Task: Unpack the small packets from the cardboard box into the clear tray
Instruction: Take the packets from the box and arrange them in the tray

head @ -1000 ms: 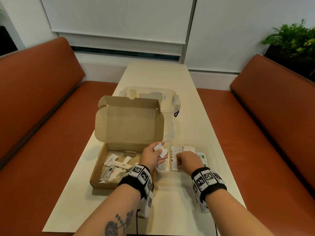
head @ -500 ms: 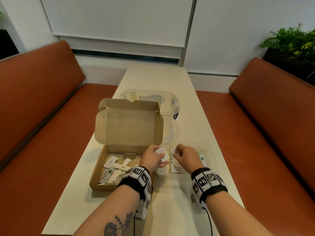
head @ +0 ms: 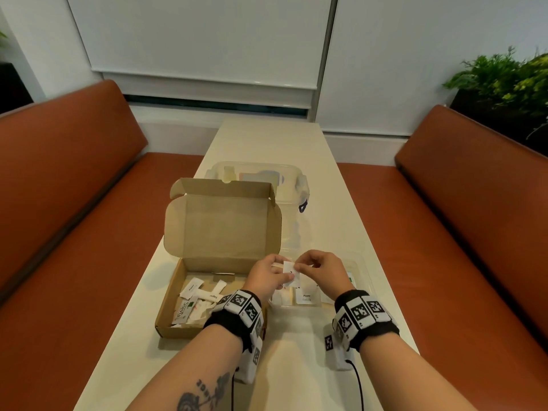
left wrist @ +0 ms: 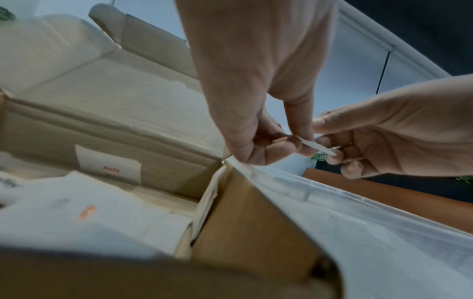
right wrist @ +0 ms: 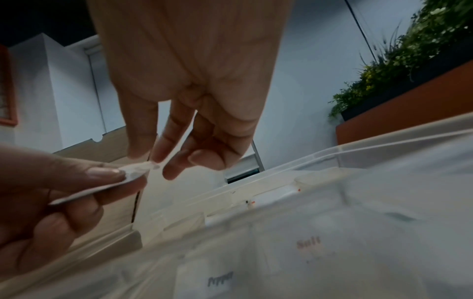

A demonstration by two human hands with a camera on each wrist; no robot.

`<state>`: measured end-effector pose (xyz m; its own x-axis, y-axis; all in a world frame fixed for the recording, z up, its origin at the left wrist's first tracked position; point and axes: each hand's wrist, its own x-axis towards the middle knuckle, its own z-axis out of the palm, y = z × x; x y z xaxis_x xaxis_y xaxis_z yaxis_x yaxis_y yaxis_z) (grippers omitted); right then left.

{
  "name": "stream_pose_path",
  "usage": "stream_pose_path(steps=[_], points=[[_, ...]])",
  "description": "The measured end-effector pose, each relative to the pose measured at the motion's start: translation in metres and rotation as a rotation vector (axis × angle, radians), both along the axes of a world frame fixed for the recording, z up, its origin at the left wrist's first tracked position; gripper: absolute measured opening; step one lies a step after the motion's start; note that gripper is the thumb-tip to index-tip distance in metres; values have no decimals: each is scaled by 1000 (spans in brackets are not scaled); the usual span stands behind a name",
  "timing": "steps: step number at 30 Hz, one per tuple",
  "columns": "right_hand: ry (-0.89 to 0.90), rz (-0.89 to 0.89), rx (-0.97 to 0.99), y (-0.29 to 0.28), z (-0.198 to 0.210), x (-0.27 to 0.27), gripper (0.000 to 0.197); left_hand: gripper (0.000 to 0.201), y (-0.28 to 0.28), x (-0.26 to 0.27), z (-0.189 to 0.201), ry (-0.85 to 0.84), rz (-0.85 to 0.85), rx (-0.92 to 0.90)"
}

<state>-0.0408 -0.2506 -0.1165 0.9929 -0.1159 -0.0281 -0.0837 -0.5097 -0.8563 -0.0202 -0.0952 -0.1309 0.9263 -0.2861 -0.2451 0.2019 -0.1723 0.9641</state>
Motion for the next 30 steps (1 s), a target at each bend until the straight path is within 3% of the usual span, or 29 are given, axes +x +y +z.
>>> stream_pose_path(steps=[3, 7, 11, 17, 21, 30], points=[[44, 14, 43, -3, -2, -1, 17, 25, -2, 1, 2, -16, -36, 47], [23, 5, 25, -7, -2, 0, 11, 20, -6, 0, -1, -28, -47, 63], [17, 54, -2, -8, 4, 1, 15, 7, -10, 2, -4, -63, 53, 4], [138, 16, -52, -18, -2, -1, 16, 6, -13, 4, -3, 23, 162, -94], [138, 19, -103, -28, -1, -4, 4, 10, -12, 2, -5, -108, 96, 110], [208, 58, -411, -33, -7, -4, 12, 12, -21, 2, -6, -281, -70, 486]])
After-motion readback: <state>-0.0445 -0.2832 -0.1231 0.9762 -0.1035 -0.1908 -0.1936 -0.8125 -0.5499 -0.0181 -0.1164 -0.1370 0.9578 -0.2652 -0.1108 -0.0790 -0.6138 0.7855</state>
